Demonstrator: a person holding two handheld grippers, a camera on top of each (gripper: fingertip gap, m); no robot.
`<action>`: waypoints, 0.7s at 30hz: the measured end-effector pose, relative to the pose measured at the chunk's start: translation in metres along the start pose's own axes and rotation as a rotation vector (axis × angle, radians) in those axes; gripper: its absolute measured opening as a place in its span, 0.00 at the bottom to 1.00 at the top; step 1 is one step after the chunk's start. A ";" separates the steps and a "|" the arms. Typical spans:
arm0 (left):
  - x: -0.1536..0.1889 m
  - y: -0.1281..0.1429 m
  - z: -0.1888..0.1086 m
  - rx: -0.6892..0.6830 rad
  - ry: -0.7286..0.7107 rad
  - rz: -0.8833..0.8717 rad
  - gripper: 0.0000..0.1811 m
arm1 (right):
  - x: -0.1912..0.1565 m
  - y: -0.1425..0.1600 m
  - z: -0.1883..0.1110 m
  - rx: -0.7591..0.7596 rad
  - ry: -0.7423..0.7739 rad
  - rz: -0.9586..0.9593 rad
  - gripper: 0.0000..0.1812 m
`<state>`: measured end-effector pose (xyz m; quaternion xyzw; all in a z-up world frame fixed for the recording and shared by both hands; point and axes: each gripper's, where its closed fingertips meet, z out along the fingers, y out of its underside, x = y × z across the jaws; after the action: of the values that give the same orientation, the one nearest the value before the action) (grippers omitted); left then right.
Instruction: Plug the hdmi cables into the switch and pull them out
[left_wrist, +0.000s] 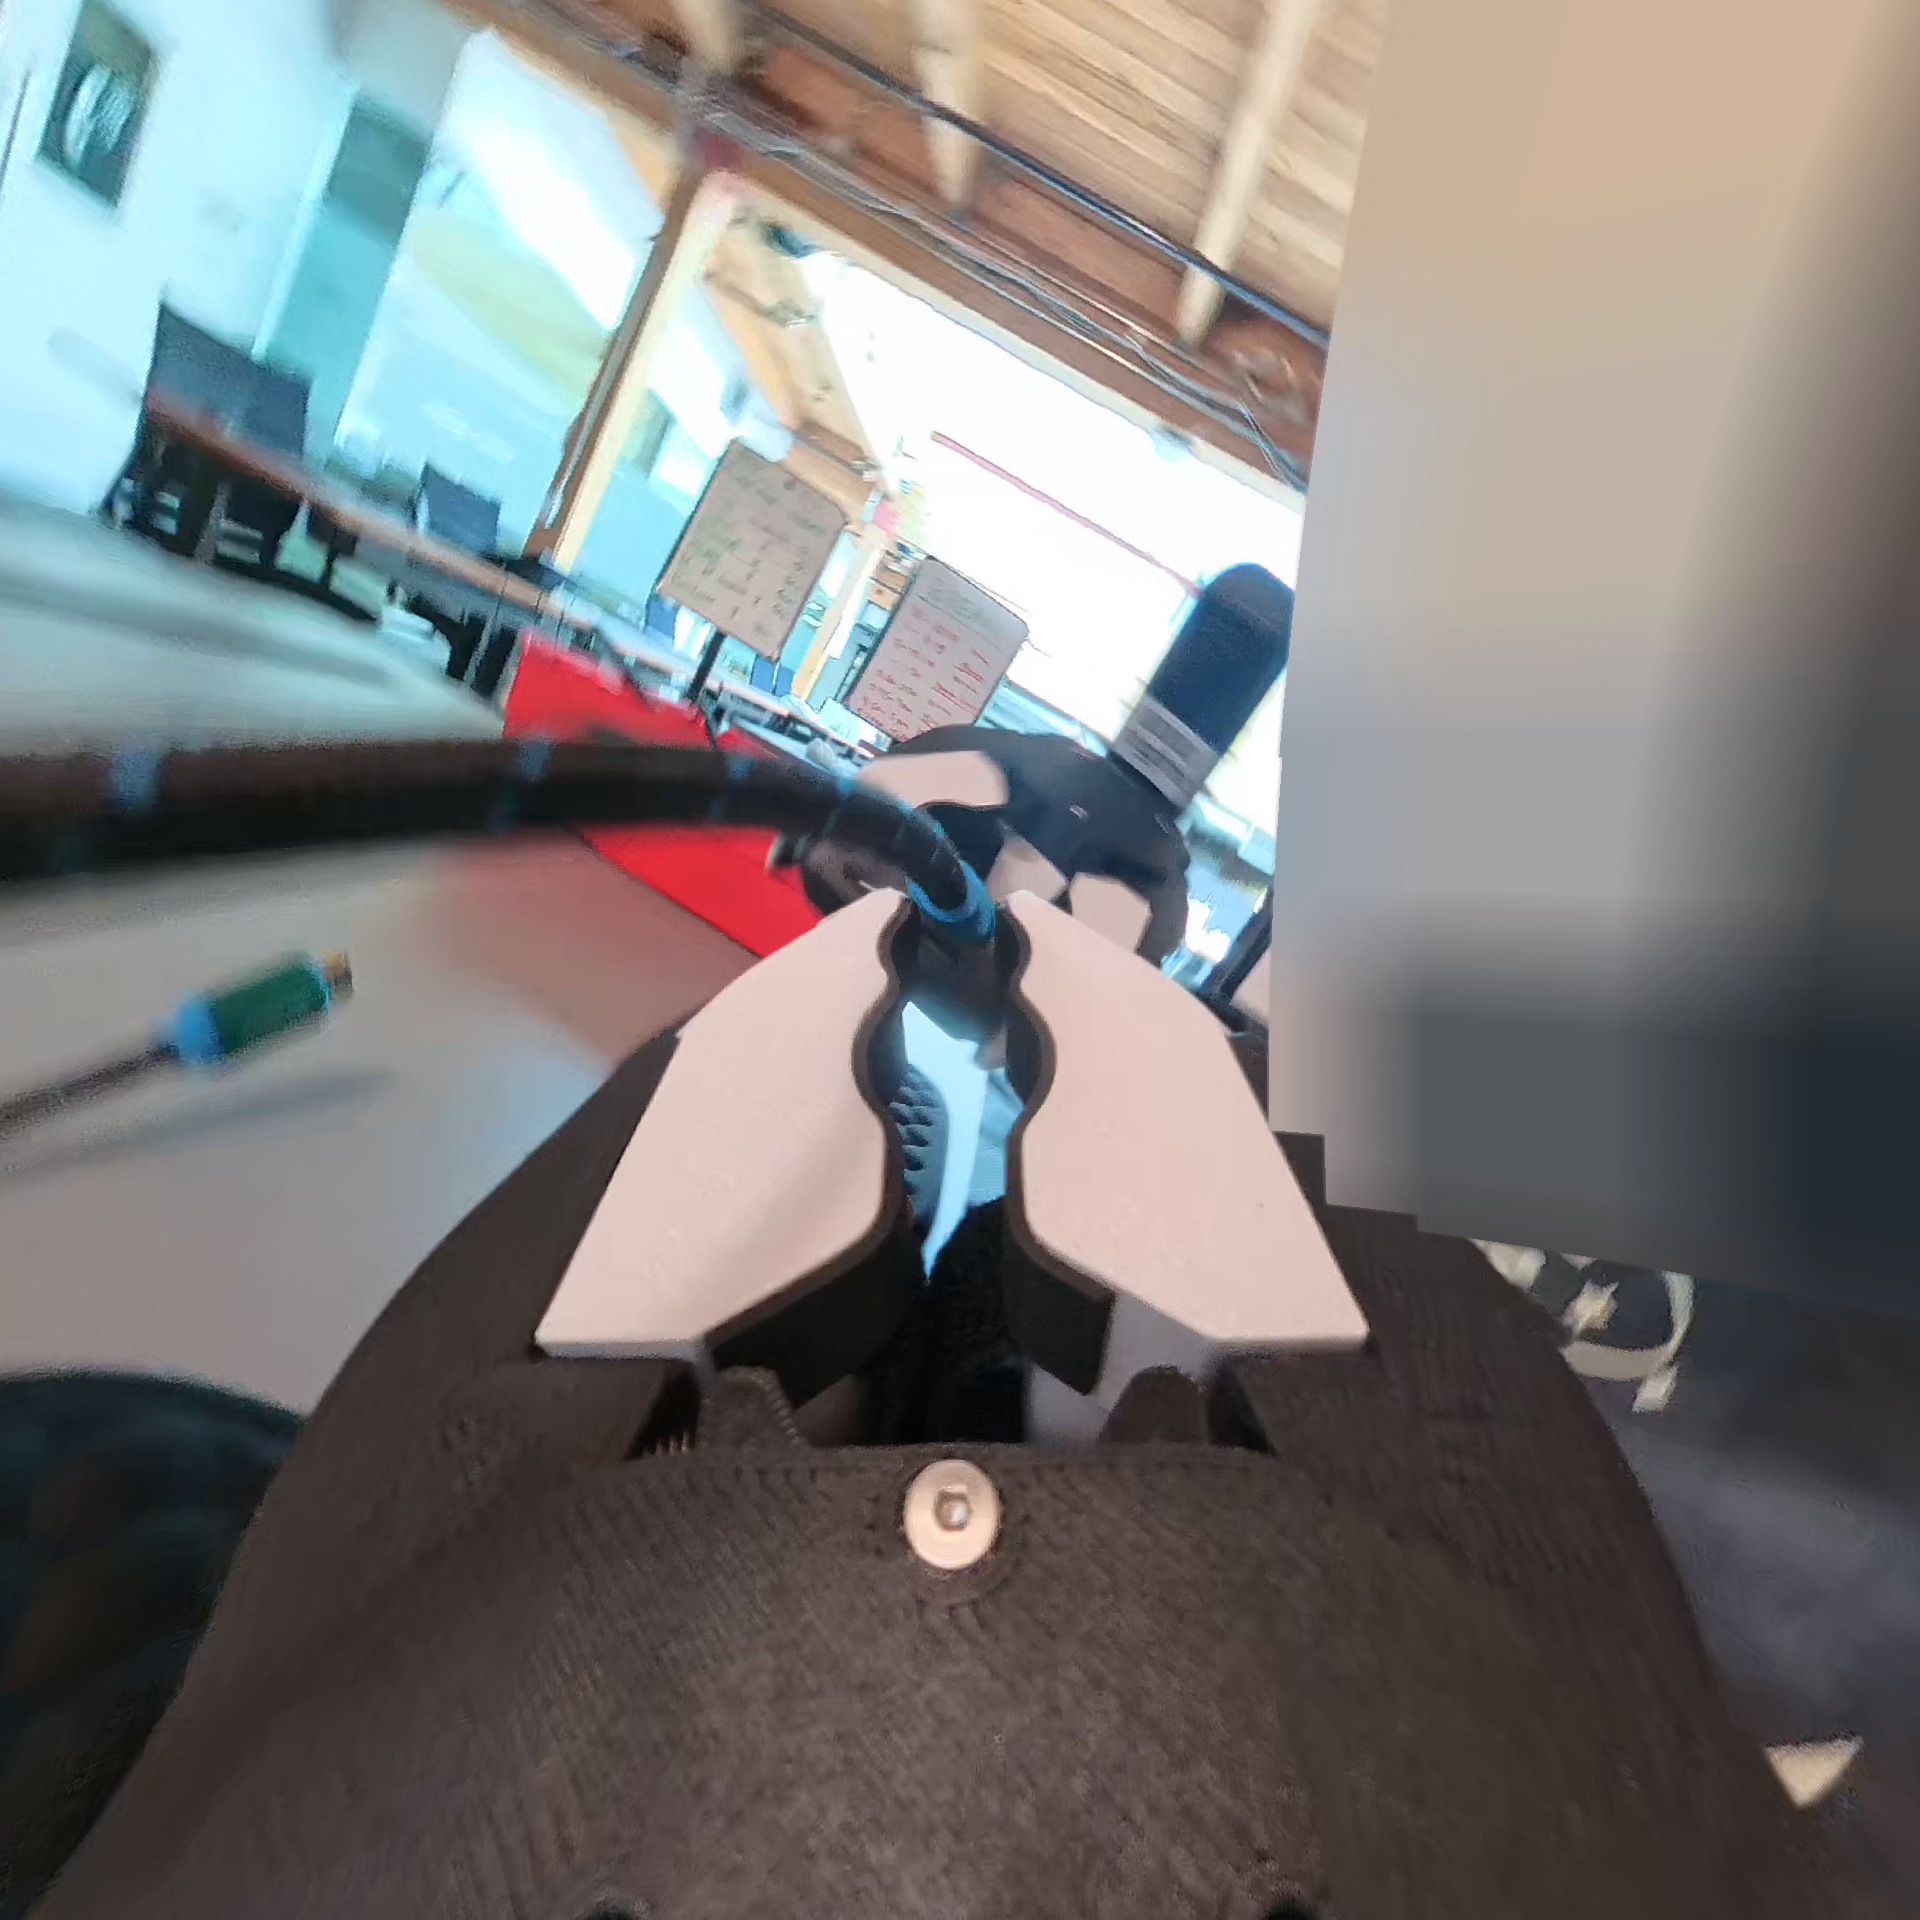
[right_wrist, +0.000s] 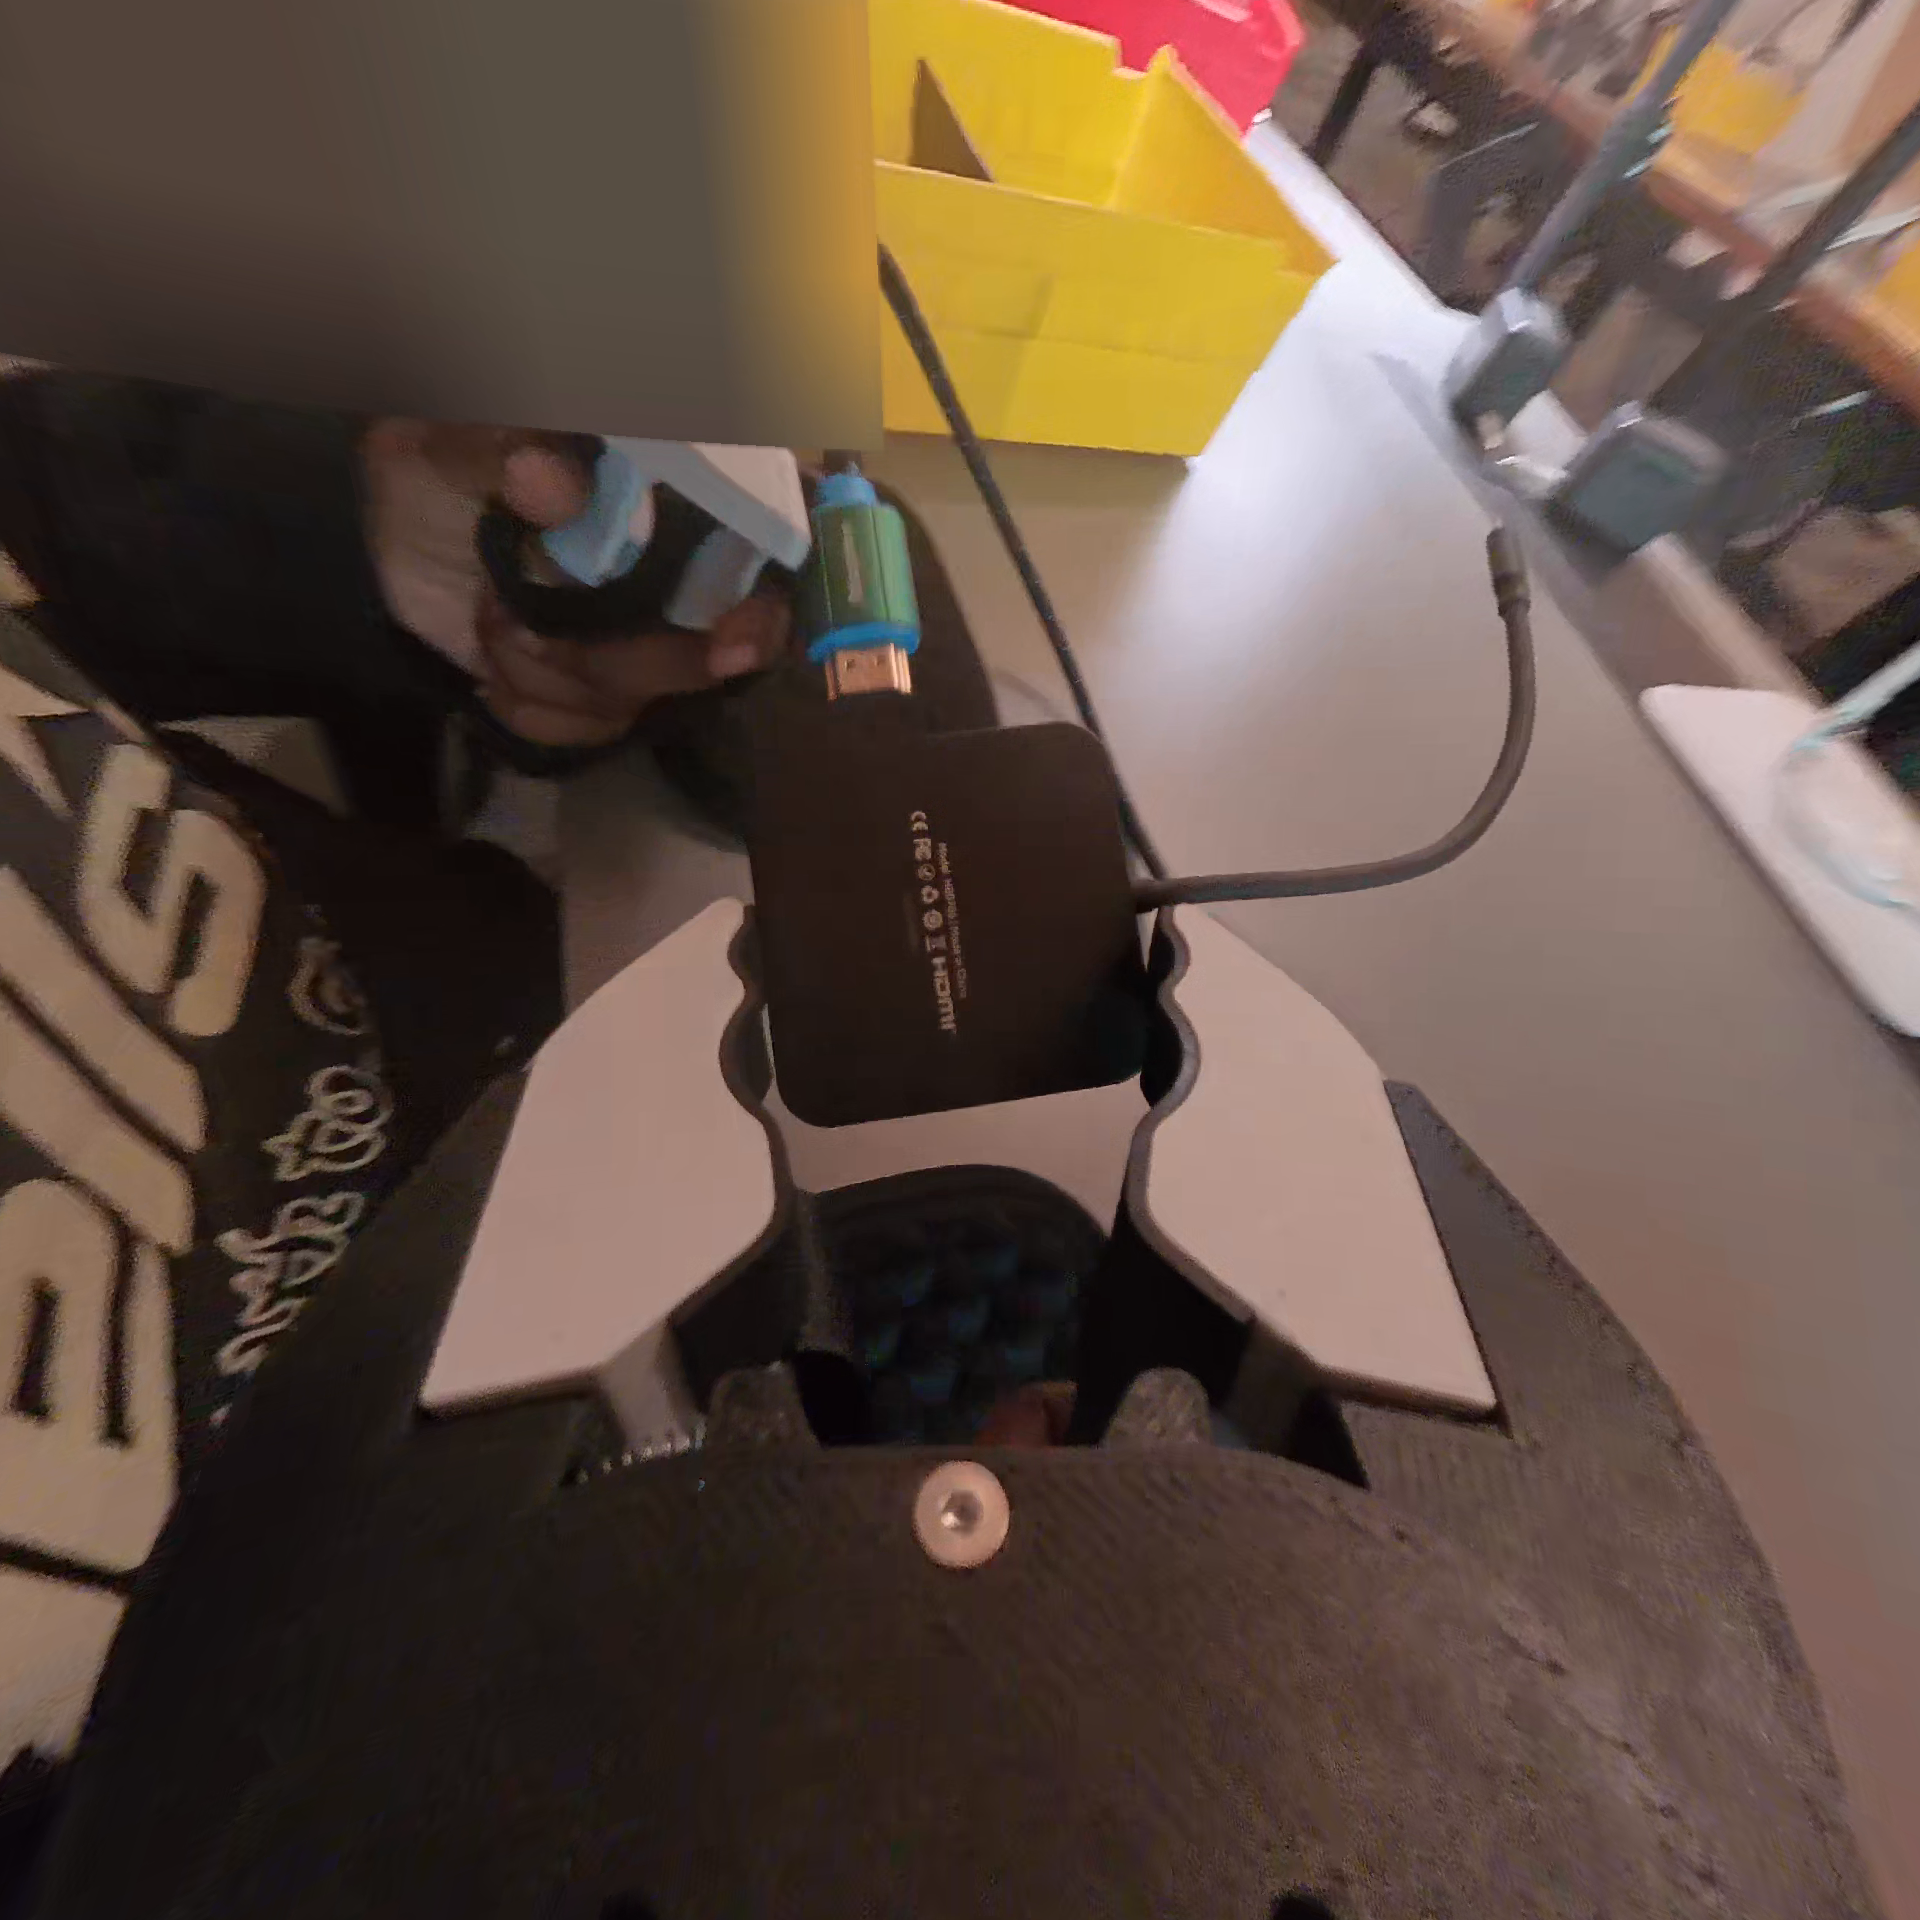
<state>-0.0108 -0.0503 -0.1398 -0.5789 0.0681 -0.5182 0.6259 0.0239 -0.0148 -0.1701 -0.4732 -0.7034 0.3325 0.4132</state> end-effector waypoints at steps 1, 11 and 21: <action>-0.003 0.001 0.000 0.009 -0.023 -0.047 0.07 | 0.003 -0.002 0.000 0.006 0.040 -0.028 0.39; -0.019 0.006 -0.002 0.208 -0.165 -0.404 0.05 | 0.005 0.003 0.004 -0.060 0.193 -0.072 0.39; -0.023 0.022 0.000 0.152 -0.252 -0.408 0.05 | 0.003 0.014 0.006 -0.100 0.205 -0.097 0.40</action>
<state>-0.0089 -0.0378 -0.1688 -0.5920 -0.1676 -0.5612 0.5537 0.0230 -0.0081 -0.1836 -0.4902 -0.6952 0.2266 0.4745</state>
